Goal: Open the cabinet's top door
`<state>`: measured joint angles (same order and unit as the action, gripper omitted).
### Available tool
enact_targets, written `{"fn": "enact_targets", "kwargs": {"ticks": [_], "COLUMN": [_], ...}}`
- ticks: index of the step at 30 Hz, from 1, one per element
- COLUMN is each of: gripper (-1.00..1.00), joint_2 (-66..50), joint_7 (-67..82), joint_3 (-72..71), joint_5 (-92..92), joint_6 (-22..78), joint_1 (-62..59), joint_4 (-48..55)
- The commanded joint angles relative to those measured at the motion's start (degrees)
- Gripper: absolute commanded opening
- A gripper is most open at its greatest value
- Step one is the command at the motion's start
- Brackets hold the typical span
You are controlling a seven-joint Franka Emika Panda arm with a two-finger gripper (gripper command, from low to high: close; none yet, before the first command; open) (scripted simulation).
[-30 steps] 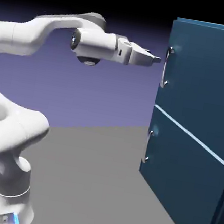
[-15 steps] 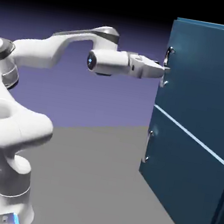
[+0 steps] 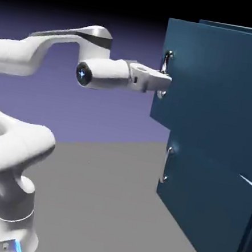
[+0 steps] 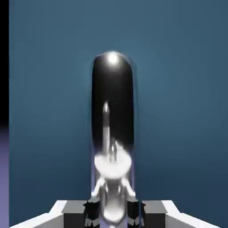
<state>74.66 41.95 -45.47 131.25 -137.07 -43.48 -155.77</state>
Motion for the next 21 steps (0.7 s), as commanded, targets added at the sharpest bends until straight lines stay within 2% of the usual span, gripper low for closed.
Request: {"fn": "enact_targets", "kwargs": {"ticks": [1, 10, 21], "gripper": [-1.0, -1.0, -1.0], "joint_2": [0.62, 5.76, 5.92], "joint_7": [0.16, 0.81, 2.76], "joint_3": [2.07, 20.76, 43.61], "joint_5": [-1.63, -18.08, -39.49], "joint_6": [1.6, 15.18, 30.57], "joint_1": [1.37, 7.85, 7.17], "joint_4": [-1.64, -11.61, -14.52]}}
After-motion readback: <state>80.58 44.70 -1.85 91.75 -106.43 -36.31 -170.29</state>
